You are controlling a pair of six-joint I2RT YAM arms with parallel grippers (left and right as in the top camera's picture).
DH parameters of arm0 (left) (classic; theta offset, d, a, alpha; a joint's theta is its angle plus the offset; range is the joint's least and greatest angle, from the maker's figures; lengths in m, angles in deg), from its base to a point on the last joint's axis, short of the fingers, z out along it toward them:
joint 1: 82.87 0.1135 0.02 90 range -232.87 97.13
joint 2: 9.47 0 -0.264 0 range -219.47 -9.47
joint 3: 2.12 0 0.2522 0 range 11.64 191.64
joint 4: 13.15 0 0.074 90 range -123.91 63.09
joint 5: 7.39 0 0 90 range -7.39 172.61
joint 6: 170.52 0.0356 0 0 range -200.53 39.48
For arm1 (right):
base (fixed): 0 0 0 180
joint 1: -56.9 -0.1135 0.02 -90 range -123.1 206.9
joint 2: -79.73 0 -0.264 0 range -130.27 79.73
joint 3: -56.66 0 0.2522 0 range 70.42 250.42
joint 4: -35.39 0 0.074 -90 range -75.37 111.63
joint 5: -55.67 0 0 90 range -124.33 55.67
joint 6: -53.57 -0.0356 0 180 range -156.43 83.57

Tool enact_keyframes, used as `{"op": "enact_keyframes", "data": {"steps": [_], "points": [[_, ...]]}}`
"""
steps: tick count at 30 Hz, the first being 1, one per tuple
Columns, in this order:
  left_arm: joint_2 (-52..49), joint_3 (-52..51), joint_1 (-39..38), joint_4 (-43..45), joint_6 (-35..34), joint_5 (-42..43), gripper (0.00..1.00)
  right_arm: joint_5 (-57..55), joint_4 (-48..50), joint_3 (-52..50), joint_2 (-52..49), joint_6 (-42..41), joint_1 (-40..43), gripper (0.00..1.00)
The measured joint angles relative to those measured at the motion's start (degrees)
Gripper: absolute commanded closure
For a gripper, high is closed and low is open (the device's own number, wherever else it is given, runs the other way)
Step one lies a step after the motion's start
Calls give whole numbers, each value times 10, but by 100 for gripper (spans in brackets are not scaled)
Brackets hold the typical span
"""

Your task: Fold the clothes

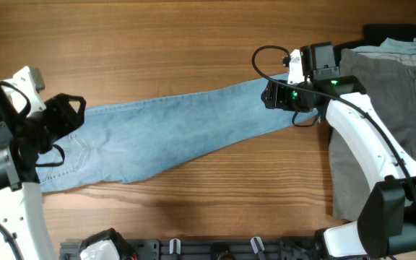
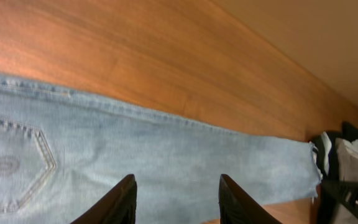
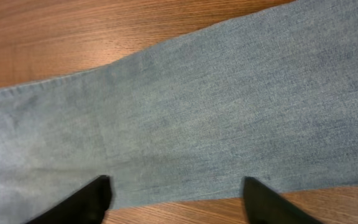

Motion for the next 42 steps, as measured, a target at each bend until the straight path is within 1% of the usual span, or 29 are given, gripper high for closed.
{"op": "enact_keyframes", "data": {"steps": [4,13,16,20,22,23,25,28,30,33,36,38,39,42], "points": [[1,0,0,-33,5,0,56,1,0,0,0,-1,0,15],[1,0,0,-50,10,0,54,1,-14,0,0,22,2,11],[1,0,0,-56,10,0,53,1,-7,0,0,31,19,9],[1,0,0,-60,10,0,52,1,14,0,0,60,52,11],[1,0,0,-60,10,0,51,1,23,0,-3,83,83,11],[1,0,0,-60,10,0,51,1,24,0,-16,88,102,15],[1,0,0,-60,10,0,51,3,27,0,-37,89,116,16],[1,0,0,-60,10,0,51,10,43,0,-94,89,141,16],[1,0,0,-60,10,0,51,10,56,0,-124,89,149,19],[1,0,0,-60,10,0,51,9,65,0,-150,89,153,20],[1,0,0,-60,10,0,51,7,63,0,-158,89,164,21],[1,0,0,-60,10,0,51,3,56,0,-158,89,178,25],[1,0,0,-60,10,0,51,-2,41,0,-158,89,201,26],[1,0,0,-60,10,0,51,-4,-6,0,-158,74,236,26]]}}
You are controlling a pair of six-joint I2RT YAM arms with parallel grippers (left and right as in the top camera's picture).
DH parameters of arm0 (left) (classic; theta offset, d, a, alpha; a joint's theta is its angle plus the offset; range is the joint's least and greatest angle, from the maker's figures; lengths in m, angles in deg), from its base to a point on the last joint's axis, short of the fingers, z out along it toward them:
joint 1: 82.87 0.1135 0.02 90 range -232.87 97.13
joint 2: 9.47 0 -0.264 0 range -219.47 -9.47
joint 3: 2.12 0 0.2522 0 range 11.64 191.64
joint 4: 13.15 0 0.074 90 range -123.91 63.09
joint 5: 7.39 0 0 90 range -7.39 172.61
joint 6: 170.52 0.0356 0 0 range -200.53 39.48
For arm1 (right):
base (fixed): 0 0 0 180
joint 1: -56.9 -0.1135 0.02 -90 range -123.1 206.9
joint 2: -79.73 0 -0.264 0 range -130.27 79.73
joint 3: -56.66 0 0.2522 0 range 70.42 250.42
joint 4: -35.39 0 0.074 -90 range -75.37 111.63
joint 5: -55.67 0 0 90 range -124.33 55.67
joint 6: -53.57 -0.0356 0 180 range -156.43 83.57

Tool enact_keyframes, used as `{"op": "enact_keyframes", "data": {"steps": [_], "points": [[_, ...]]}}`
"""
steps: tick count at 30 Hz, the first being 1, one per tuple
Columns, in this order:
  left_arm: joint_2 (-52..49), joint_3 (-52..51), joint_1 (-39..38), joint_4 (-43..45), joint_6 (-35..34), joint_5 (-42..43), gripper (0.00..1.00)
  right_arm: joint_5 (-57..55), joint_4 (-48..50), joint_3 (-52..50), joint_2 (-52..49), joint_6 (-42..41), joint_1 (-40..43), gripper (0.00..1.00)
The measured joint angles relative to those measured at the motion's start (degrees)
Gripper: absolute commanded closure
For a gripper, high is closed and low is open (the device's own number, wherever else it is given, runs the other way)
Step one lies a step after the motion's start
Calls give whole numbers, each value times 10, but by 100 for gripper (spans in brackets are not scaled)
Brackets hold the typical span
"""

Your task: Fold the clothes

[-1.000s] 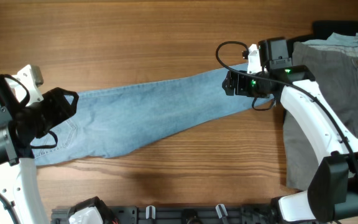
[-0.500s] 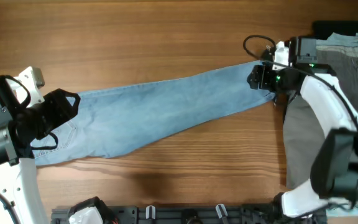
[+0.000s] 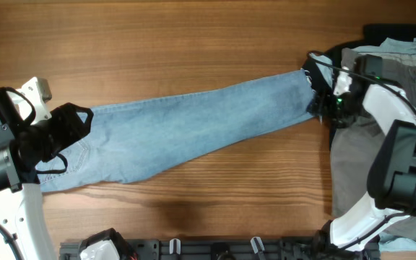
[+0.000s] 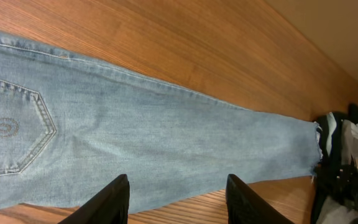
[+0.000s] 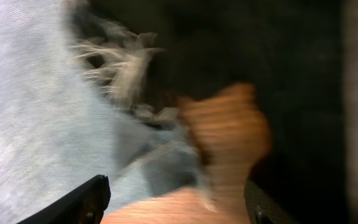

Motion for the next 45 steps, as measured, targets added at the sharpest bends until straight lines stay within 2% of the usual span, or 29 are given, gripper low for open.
{"op": "enact_keyframes", "data": {"steps": [3,8,14,19,22,31,36,38,40,45], "points": [[0,0,0,0,0,-1,50,13,5,0,0,-2,16,26],[0,0,0,0,0,-18,50,78,31,0,0,26,7,36],[0,0,0,0,0,-28,49,99,52,0,-16,32,-19,29],[0,0,0,0,0,-28,49,103,56,10,-30,-3,-21,31],[0,0,0,-1,0,-28,48,102,41,18,-34,-2,-21,39],[0,0,0,-2,0,-28,48,87,-54,5,-12,-6,-21,23],[0,0,0,-2,0,-28,48,23,-53,4,-5,-48,-21,21],[0,0,0,-2,0,-28,48,5,-17,4,-5,-52,-21,21],[0,0,0,-2,0,-28,48,-3,17,4,-5,-54,-21,22],[0,0,0,-2,0,-28,48,33,63,5,-18,-47,-21,34]]}}
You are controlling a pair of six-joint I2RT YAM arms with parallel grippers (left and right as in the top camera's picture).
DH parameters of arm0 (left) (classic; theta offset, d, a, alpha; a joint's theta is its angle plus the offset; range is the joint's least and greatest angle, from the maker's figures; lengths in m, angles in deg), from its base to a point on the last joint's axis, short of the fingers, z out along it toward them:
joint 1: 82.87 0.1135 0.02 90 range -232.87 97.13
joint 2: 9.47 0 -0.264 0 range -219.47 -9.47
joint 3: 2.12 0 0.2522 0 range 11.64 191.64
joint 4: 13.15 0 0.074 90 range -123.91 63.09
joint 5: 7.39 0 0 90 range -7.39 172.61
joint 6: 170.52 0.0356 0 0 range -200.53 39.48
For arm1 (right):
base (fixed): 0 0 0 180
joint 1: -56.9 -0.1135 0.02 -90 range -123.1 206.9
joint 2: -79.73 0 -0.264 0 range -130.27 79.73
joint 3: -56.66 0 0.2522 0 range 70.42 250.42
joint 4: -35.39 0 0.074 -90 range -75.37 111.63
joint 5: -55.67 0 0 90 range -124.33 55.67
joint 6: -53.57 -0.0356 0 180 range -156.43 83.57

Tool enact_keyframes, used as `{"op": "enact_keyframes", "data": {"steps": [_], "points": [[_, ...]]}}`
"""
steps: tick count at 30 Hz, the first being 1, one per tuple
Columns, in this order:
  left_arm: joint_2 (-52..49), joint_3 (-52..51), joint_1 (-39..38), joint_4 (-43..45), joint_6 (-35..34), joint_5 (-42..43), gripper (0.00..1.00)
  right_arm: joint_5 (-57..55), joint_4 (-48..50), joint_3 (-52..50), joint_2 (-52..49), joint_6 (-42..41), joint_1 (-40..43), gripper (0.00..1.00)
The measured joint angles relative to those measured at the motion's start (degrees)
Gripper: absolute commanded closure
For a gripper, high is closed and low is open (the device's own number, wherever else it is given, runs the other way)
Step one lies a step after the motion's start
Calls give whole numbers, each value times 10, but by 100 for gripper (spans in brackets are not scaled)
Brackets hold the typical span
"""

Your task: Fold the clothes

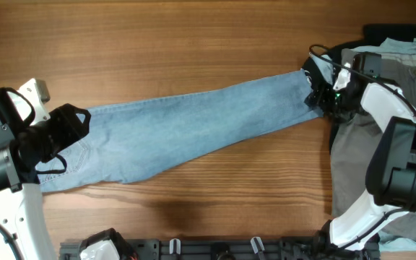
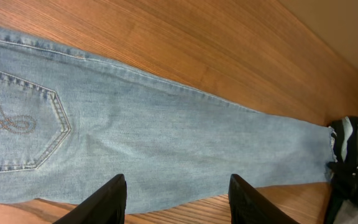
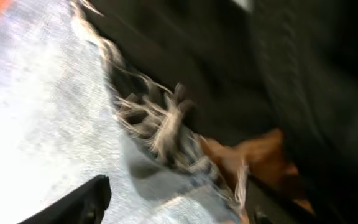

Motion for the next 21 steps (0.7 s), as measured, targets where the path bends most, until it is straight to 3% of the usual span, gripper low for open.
{"op": "enact_keyframes", "data": {"steps": [3,5,8,15,21], "points": [[0,0,0,0,0,0,48,47,11,3,-11,24,0,43],[0,0,0,0,0,0,48,78,12,3,-17,49,0,69],[0,0,0,-1,0,0,48,101,9,2,-28,68,-1,96],[0,0,0,0,0,0,48,117,-45,29,-29,79,9,96],[0,0,0,0,0,0,48,74,-133,171,37,79,39,96]]}}
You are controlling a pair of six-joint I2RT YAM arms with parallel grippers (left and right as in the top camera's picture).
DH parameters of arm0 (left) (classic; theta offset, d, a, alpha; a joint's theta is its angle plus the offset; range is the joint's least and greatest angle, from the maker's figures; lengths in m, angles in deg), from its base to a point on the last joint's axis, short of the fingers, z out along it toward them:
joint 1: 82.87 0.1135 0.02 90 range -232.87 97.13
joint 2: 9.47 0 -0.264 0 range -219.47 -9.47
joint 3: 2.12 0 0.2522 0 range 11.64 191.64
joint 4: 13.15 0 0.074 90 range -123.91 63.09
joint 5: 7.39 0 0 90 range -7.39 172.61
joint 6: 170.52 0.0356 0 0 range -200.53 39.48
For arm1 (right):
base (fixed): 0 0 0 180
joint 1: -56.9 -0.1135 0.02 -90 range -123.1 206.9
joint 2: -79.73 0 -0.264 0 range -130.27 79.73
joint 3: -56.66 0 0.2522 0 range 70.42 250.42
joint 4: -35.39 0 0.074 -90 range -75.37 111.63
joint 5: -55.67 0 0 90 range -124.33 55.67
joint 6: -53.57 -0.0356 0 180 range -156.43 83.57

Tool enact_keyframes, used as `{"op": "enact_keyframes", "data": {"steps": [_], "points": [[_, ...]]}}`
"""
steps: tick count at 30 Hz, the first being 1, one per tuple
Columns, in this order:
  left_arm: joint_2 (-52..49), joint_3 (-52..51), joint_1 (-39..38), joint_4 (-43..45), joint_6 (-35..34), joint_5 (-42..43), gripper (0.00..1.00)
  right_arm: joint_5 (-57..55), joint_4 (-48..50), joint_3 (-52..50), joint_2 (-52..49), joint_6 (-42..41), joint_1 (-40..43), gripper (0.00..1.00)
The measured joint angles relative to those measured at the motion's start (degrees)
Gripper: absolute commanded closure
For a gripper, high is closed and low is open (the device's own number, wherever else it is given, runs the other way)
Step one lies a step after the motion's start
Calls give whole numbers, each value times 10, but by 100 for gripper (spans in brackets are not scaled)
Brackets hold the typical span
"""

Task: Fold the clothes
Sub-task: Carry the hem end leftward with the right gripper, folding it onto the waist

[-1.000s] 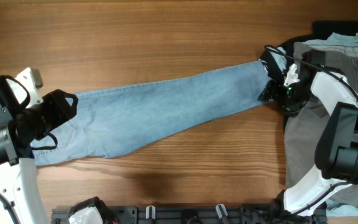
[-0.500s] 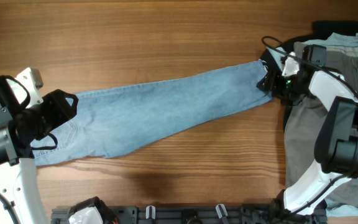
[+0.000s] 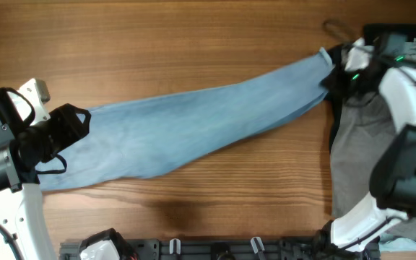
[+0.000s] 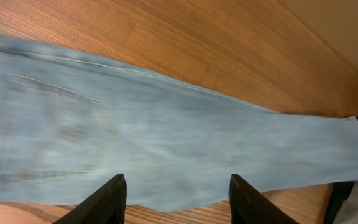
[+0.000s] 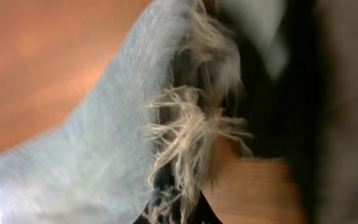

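Light blue jeans lie stretched across the wooden table from the waist at the left to the leg end at the far right. My right gripper is shut on the frayed hem, which hangs out of the closed jaws at the bottom of the right wrist view. My left gripper hovers open above the seat of the jeans, with nothing between its fingers. In the overhead view the left gripper sits over the waist end.
A pile of grey trousers lies along the right side, with a pale blue garment and something black behind it. Bare wooden table stretches behind the jeans. A rail with hooks runs along the front edge.
My right gripper has shut on the frayed hem and now holds it farther back and to the right. The jeans have shifted and look blurred under the left gripper, which stays in place.
My right gripper first stood open over the lower leg of the jeans. It was then at the hem beside the grey pile, jaws still apart, and stayed there. Now it is shut on the hem and the leg is drawn out. The left gripper hovered open throughout.
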Motion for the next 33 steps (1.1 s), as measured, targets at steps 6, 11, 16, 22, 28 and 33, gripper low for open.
{"op": "enact_keyframes", "data": {"steps": [6,11,16,22,28,33], "points": [[0,0,0,0,0,-4,48,-68,-57,185,37,12,14,96],[0,0,0,0,0,-4,48,-64,-93,257,38,18,10,96],[0,0,0,5,0,-14,47,-9,-137,276,42,18,-38,96],[0,60,0,4,0,-26,46,15,-162,276,42,11,-211,96],[12,155,0,-6,0,-28,44,12,-114,276,42,-34,-406,96],[35,169,0,0,0,-30,41,-6,-84,279,17,-59,-543,96]]}}
